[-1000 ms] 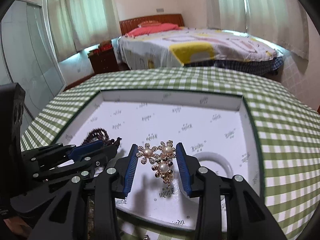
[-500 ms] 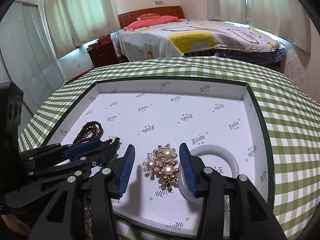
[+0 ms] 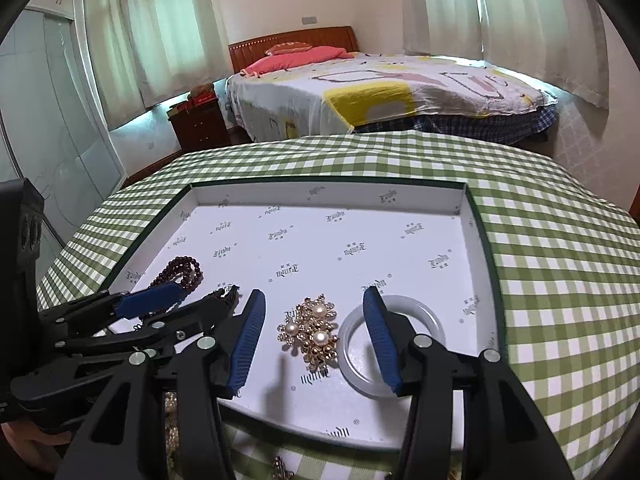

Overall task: Organize jewelry
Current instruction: 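Carry the black piece and pearl brooch into the tray and release both, then grasp the red tassel charm with the left tool while the right tool grasps the silver rhinestone pin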

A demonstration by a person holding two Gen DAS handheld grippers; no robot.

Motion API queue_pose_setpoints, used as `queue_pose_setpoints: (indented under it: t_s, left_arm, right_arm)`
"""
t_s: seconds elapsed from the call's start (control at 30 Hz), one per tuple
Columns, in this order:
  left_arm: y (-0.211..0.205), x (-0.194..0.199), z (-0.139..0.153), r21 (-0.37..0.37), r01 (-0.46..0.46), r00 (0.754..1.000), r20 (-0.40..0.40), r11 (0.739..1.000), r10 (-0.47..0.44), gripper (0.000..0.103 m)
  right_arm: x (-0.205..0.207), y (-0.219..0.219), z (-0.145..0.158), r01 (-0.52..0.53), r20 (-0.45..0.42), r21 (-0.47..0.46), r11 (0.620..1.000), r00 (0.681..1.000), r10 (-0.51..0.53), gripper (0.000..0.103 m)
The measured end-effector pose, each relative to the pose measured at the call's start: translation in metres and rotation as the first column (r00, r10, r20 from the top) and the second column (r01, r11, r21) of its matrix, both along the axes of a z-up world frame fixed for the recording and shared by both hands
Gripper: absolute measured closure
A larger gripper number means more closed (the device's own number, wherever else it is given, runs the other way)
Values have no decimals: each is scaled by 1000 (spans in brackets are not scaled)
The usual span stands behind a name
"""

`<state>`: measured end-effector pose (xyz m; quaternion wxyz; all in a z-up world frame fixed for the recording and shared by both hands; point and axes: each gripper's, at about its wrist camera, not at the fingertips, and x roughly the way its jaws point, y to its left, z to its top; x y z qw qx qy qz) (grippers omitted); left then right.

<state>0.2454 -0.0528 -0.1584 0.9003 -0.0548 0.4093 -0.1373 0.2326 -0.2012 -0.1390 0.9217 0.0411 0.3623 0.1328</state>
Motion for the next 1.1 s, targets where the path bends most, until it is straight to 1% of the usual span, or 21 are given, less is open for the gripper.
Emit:
queue_pose_setpoints:
  t_s: [0.07, 0.17, 0.4, 0.57, 0.87, 1.1]
  left_arm:
    - [0, -5, 6, 1, 0, 1000, 18, 1000, 0, 45]
    - [2, -14, 16, 3, 1, 999, 45, 1000, -1, 44]
    - [7, -38, 36, 13, -9, 995, 100, 1000, 7, 44]
    - [13, -58, 44, 17, -25, 992, 122, 1000, 23, 44]
    - [29, -91, 43, 30, -60, 989, 135, 998, 55, 44]
    - [45, -118, 29, 59, -91, 990, 116, 994, 83, 44]
  right_arm:
    - [-5, -3, 3, 6, 6, 0, 1000, 1000, -6, 52]
    - [-12, -7, 9, 18, 17, 1, 1000, 1000, -18, 52]
    - [-32, -11, 25, 39, 54, -2, 999, 998, -39, 52]
    - [-49, -12, 32, 45, 70, -10, 999, 997, -44, 52]
    - [-79, -13, 30, 48, 71, -19, 999, 996, -46, 52]
    - [-100, -18, 18, 54, 49, -24, 998, 997, -53, 52]
